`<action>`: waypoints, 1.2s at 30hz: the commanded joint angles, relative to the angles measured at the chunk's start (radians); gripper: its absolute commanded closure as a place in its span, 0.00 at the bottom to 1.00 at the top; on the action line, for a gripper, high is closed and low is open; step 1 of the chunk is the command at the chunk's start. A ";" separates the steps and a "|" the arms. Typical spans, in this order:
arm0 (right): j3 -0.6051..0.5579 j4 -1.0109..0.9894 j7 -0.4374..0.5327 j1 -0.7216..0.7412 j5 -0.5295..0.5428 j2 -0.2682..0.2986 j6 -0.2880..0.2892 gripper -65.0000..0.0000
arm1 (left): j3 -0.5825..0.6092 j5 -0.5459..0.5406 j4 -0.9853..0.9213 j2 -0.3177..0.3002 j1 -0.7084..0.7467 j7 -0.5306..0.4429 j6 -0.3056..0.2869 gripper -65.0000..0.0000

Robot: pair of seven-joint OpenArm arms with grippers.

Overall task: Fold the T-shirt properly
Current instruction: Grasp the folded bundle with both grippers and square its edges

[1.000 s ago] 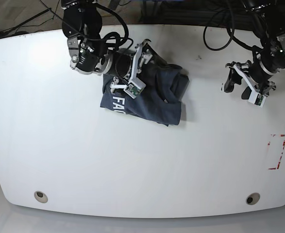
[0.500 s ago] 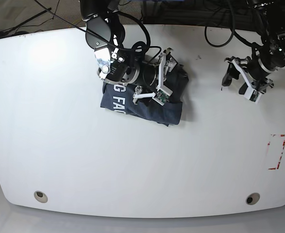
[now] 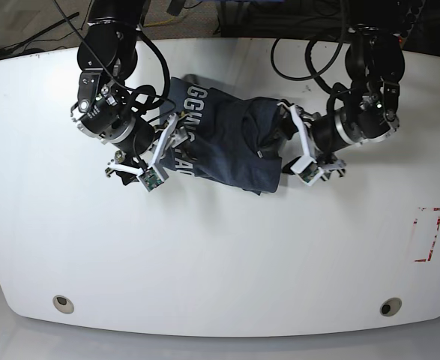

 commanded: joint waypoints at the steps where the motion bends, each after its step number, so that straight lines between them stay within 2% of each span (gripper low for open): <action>1: 0.011 -0.003 0.021 0.012 0.019 0.019 0.005 0.60 | 0.052 0.019 -0.016 0.034 -0.024 -0.023 0.007 0.42; 4: 0.025 -0.075 0.027 0.015 0.019 0.028 0.005 0.85 | 0.122 0.111 -0.068 0.079 -0.044 -0.026 0.031 0.42; 6: 0.024 -0.138 0.047 0.016 0.019 0.043 0.005 0.92 | 0.151 0.167 -0.123 0.119 -0.057 -0.026 0.033 0.42; 9: 0.021 -0.233 0.119 0.033 0.017 0.053 0.005 0.89 | 0.158 0.242 -0.206 0.157 -0.074 -0.027 0.031 0.42; 13: 0.022 -0.391 0.228 0.061 0.010 0.068 0.005 0.84 | 0.157 0.285 -0.275 0.154 -0.101 -0.032 0.030 0.42; 20: 0.024 -0.529 0.323 0.093 0.017 0.155 0.005 0.84 | 0.163 0.292 -0.358 0.010 -0.141 -0.144 0.030 0.42; 24: 0.024 -0.496 0.320 0.088 0.019 0.188 0.005 0.84 | 0.155 0.285 -0.378 -0.055 -0.173 -0.145 0.013 0.42; 27: 0.024 -0.440 0.297 0.087 0.019 0.191 0.005 0.84 | 0.132 0.285 -0.291 -0.081 -0.172 -0.142 -0.002 0.42; 30: 0.024 -0.354 0.225 0.087 0.019 0.184 0.005 0.84 | 0.079 0.285 -0.182 -0.087 -0.149 -0.124 -0.002 0.42; 34: 0.021 -0.232 0.134 0.087 0.019 0.177 0.005 0.84 | -0.004 0.285 -0.019 -0.079 -0.121 -0.026 -0.002 0.42; 36: 0.019 -0.196 0.111 0.092 0.014 0.151 0.005 0.84 | -0.017 0.285 0.044 -0.061 -0.107 0.016 -0.002 0.42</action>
